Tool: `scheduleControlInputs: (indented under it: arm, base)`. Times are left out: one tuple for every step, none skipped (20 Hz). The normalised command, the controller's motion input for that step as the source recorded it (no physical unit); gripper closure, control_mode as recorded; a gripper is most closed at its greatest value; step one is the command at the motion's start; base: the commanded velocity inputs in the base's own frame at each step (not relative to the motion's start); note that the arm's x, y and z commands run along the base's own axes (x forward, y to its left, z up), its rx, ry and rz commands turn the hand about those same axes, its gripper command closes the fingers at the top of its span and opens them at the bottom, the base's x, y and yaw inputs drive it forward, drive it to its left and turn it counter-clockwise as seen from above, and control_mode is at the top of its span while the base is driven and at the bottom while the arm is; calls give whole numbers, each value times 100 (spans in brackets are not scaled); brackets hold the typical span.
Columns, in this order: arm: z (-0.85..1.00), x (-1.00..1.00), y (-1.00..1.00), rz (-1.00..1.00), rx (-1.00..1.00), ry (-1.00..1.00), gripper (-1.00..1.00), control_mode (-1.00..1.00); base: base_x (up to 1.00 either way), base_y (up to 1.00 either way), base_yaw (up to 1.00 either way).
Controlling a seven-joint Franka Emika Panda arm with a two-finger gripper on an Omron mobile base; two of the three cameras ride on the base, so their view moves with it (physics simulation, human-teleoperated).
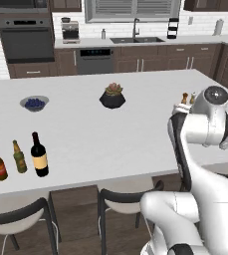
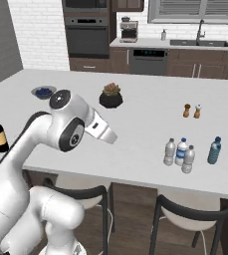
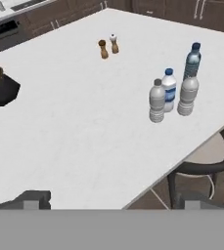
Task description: Move the plastic bottles in the middle to the plastics group, and the glass bottles in the middle to the glass group.
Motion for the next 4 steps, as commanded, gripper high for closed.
scheduleControlInputs:
  arm:
    - [76,-100,100,11,0,1,-100,-100]
    - [71,-100,100,11,0,1,-100,-100]
    - [74,-100,100,12,0,1,-100,-100]
    - [69,-99,100,14,0,0,-100,-100]
  base:
    - [0,0,0]
    - [0,0,0]
    - [0,0,0]
    - [0,0,0]
